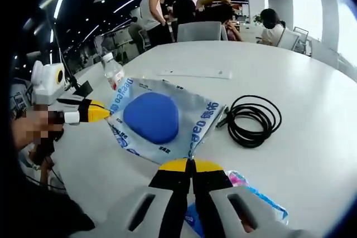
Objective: Arrange the tabletop items into an orderly group along one side of the table until the central work area is clear of visible clutter.
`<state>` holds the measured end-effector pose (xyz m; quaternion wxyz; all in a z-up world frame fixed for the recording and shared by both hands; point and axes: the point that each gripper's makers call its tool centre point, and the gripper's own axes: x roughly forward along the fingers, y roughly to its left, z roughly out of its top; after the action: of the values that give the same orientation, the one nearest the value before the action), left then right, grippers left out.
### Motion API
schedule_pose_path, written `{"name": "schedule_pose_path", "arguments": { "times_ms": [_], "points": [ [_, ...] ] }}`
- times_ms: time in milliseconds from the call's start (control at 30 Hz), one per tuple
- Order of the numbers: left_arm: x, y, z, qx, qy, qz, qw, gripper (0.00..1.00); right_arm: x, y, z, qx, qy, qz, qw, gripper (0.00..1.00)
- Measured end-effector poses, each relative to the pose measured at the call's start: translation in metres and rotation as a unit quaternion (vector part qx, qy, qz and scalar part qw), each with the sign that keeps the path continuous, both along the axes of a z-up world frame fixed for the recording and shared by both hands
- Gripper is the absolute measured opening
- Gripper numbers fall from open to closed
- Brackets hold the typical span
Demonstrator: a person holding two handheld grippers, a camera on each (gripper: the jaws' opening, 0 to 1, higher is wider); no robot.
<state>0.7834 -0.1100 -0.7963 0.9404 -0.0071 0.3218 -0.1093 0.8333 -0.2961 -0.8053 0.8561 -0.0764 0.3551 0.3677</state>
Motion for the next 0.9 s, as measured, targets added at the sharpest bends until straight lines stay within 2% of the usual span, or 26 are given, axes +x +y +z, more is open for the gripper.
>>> {"name": "schedule_pose_path", "arguments": {
  "times_ms": [367, 733, 900],
  "points": [
    [0.013, -0.006, -0.003, -0.012, 0.011, 0.025, 0.9996, 0.0, 0.021, -0.001, -0.001, -0.017, -0.013, 0.016, 0.9996, 0.0],
    [0.034, -0.001, -0.008, -0.021, 0.017, 0.051, 0.9983, 0.0, 0.049, 0.005, 0.002, -0.023, -0.018, 0.018, 0.9994, 0.0],
    [0.043, 0.003, -0.016, -0.027, 0.027, 0.056, 0.9977, 0.0, 0.06, 0.011, 0.0, -0.03, -0.02, 0.024, 0.9991, 0.0]
  ]
}}
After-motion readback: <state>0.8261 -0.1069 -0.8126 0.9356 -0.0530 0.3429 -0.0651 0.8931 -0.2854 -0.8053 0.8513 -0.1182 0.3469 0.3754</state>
